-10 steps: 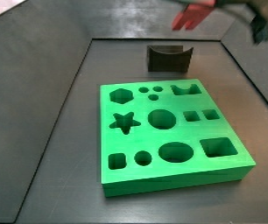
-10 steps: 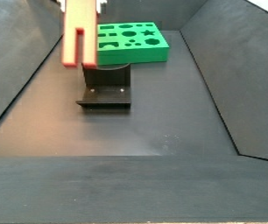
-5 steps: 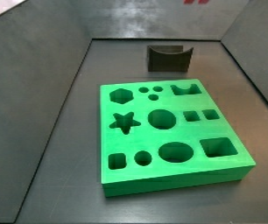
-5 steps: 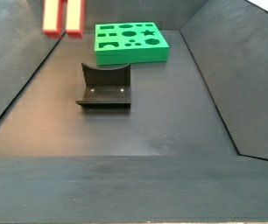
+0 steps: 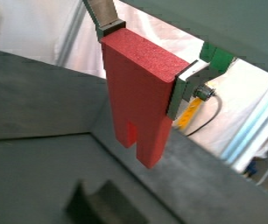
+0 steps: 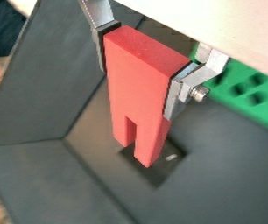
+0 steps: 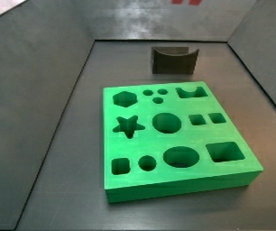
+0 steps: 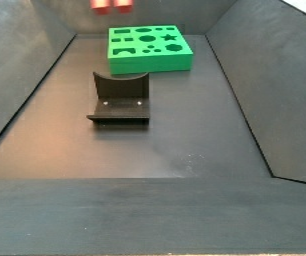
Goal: Pick up the double-square object. Move up. Place the double-square object on the fixture. Regrasp the double-square object. Move to above the board. Insert the double-square object.
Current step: Move to above the board.
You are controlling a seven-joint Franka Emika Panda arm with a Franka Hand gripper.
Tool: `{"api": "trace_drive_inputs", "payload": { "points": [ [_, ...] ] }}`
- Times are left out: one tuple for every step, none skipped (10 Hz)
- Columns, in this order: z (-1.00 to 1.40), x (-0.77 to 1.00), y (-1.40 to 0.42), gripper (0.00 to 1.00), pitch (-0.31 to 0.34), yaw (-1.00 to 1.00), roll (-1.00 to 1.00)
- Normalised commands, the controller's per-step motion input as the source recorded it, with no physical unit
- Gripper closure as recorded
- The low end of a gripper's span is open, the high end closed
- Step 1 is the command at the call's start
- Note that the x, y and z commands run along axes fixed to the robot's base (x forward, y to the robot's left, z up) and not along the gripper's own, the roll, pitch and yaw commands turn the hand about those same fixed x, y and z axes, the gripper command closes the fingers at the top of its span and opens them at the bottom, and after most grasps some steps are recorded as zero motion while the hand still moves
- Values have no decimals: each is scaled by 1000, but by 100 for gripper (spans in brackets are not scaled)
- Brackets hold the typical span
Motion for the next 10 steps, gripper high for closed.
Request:
{"api": "trace_drive_inputs", "payload": {
  "points": [
    [353, -1000, -799, 100, -27, -58, -1000],
    [355, -1000, -778, 100, -27, -62, -1000],
    [348, -1000, -745, 100, -31, -63, -1000],
    [338, -1000, -716, 100, -34, -65, -1000],
    [279, -875, -570, 100, -42, -64, -1000],
    [189, -626, -384, 100, -43, -64, -1000],
    [79, -322, -139, 100, -47, -57, -1000],
    [40, -216, -81, 100, -40, -62, -1000],
    [32, -104, -20, 100, -24, -39, -753],
    [12, -77, -1, 100, -31, -30, -590]
  ]
}}
